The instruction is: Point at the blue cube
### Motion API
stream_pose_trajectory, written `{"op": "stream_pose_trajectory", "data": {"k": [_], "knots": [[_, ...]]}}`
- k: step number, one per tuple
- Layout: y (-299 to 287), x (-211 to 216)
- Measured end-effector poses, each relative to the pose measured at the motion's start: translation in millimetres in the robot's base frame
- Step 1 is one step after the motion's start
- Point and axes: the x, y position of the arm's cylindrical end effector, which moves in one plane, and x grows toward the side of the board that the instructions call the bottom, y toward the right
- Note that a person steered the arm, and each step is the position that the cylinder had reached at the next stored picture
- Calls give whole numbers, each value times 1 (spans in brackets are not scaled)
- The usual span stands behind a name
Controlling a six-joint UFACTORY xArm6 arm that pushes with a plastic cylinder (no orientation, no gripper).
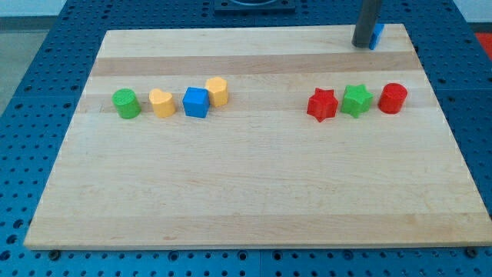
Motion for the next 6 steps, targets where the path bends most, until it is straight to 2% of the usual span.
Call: {"op": "stream_pose_trajectory", "data": {"k": [2,6], "knots": [[-89,35],[-259,47]]}}
